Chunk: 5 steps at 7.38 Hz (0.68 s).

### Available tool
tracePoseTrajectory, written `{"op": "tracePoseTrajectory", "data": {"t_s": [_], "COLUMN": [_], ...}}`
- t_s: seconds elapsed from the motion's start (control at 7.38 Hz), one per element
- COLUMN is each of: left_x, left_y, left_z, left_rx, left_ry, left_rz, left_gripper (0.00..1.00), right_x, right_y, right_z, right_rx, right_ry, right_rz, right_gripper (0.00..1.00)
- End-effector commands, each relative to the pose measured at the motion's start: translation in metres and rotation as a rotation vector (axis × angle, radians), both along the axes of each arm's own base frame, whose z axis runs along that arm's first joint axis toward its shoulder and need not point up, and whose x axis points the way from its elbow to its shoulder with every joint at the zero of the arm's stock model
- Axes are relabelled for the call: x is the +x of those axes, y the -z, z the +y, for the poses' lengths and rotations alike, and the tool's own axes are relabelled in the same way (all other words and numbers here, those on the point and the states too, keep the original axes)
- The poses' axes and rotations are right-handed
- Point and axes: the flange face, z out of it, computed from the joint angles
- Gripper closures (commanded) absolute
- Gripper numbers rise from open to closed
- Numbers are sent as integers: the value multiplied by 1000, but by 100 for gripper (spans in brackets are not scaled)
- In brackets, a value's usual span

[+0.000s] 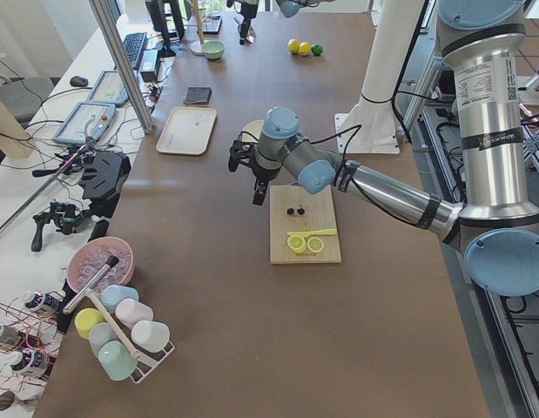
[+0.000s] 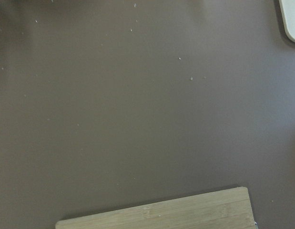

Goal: Place red cherry on plate
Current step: 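Release the plate and withdraw the right arm while the left arm reaches out, then lower the left gripper onto the dark red cherries and grasp their stems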

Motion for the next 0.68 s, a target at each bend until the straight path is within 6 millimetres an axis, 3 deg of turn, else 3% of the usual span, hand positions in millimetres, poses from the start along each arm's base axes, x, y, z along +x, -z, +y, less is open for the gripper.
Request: {"op": "tracePoseTrajectory", "data": {"t_s": [0.0, 0.27, 0.41, 0.54], "left_x": [59, 96, 108, 125], "left_y": [-19, -66, -76, -75], "left_z": [34, 41, 48, 59], "left_rx": [-8, 49, 71, 72], "left_ry": [-10, -36, -44, -54], "left_rz": [-24, -34, -46, -49], "left_gripper": [2, 2, 3, 10], "right_x": [78, 117, 125, 125], "right_y": [-49, -86, -96, -99], "right_z": [7, 23, 29, 31], "right_rx": [62, 97, 89, 86], "right_ry": [65, 116, 111, 111], "right_rz": [33, 74, 77, 77], "right_gripper": [0, 0, 0, 0]}}
